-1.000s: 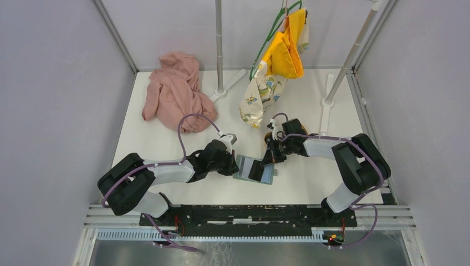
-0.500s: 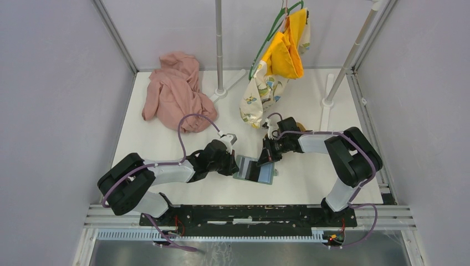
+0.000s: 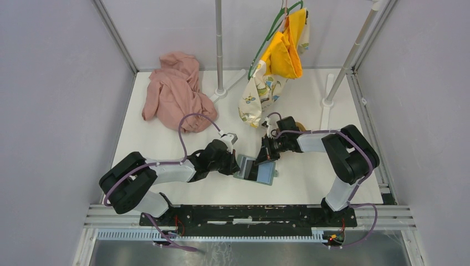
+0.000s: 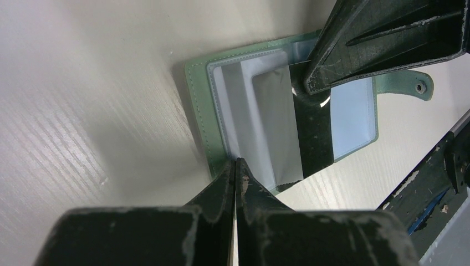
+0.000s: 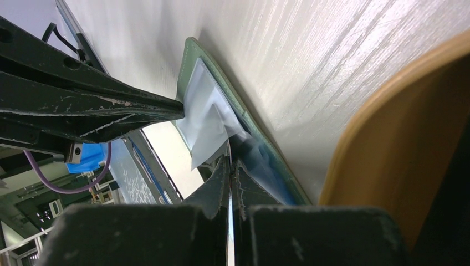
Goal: Put the credit cards into the card holder
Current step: Insert the credit card into the card holder.
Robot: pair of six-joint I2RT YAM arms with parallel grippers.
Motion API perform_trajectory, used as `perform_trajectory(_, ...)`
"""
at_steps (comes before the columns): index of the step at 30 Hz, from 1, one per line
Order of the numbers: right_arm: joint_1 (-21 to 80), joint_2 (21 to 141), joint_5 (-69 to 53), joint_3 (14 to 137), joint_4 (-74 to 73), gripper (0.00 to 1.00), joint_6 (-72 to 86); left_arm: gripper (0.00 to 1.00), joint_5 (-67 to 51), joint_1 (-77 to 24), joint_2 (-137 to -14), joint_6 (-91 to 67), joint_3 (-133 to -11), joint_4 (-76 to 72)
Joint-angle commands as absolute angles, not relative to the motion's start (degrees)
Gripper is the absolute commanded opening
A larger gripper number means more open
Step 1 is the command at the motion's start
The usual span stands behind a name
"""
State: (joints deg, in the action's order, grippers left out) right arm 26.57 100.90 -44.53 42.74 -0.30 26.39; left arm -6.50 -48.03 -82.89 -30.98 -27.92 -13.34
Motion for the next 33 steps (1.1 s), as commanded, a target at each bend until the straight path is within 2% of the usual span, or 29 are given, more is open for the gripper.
perform_trajectory(1, 26.24, 103.76, -39.26, 43.1, 2.66, 0.0, 26.73, 0.04, -7.0, -48.93, -83.7, -29.0, -29.14, -15.56)
perform_trajectory(14, 23.06, 99.19, -36.94, 38.82, 3.3, 0.0, 29.22, 0.03, -5.83, -48.95, -85.0, -28.74, -29.97, -14.77)
perform_trajectory(33, 22.32, 99.7, -38.4, 35.61, 10.03, 0.0, 34.4, 0.03, -6.8, -48.95, -86.04, -28.65, -30.12, -15.39)
